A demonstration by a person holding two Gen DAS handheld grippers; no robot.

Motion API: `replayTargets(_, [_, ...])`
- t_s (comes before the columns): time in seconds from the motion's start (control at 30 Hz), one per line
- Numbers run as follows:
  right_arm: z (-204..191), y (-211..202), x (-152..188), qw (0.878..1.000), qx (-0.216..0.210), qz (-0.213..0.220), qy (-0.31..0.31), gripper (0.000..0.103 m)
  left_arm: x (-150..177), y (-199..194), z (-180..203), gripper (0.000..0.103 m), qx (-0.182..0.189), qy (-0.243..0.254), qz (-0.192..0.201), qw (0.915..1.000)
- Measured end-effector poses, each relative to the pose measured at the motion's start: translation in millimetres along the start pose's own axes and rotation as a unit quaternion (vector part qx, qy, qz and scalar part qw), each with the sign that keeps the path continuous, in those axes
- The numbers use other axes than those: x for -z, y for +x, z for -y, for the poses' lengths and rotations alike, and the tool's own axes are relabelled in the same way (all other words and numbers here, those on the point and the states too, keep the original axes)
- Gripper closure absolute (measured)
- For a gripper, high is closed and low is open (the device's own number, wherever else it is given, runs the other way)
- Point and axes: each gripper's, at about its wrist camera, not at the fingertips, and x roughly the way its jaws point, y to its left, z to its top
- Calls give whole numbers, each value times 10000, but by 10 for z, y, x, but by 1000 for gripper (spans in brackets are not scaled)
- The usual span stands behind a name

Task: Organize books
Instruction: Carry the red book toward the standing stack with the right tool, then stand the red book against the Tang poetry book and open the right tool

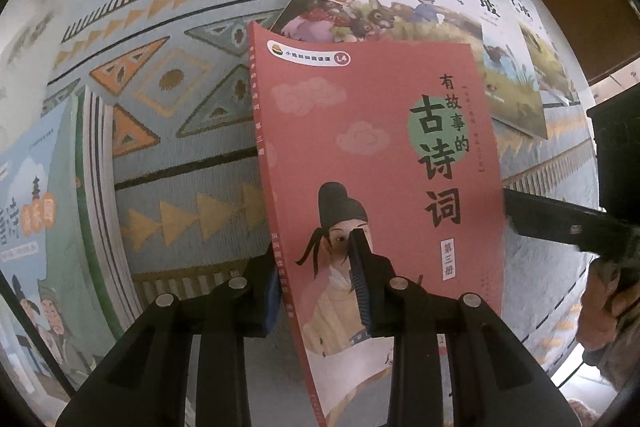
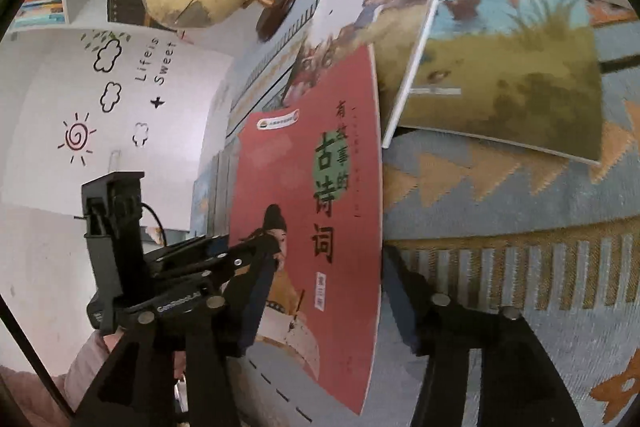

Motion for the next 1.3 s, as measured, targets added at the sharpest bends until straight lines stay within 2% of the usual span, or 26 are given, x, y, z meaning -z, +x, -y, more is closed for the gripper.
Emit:
replayTargets(0.03, [9,-26,-19,9996,-274,-46,4,47,1,0,-1,75,43,-10,-13,10000])
replayTargets(0.1, [11,-82,-45,9930,-1171,-77,87,56,12,3,-3,75,157,-52,-44,9999])
replayTargets(0.13, [-46,-55,-54,9919,-1249,-243,-23,56,11,4,14,74,144,-38,-32,9999])
replayTargets(0.2, [-168,121,-30,9959,-519,-596,-436,56,5,5,71,74,101,88,-17,9999])
replayTargets(0.23, [-193,275,1,9943,-324,-884,-501,58,-4,8,94,74,85,120,-27,9999])
replayTargets(0.27, [-209,386,27,9933,-254,-1006,-502,68,-18,16,113,74,72,136,-37,9999])
replayTargets(0.3, [-228,430,41,9941,-169,-938,-526,76,-17,15,100,74,98,117,-33,9999])
replayTargets(0.4, [-151,368,58,9984,2,-524,-199,84,0,12,36,73,333,-50,-50,9994])
replayTargets(0.5, [-124,185,58,9986,427,-299,-93,85,25,-11,92,73,198,90,31,9998])
replayTargets(0.63, [-207,42,25,9938,1053,-170,-307,88,10,-42,192,75,320,210,98,9992])
replayTargets(0.7, [-228,-7,-2,9948,975,-95,-263,95,20,-65,241,76,251,360,142,9989])
replayTargets(0.77, [-289,-99,24,9939,1033,64,-393,96,12,-85,264,76,273,427,183,9985])
replayTargets(1.03, [-438,-322,11,9939,1004,309,-340,97,-18,-375,259,76,177,472,462,9977])
replayTargets(1.3, [-878,-169,31,9933,940,462,-484,96,-90,-652,121,76,171,239,787,9965])
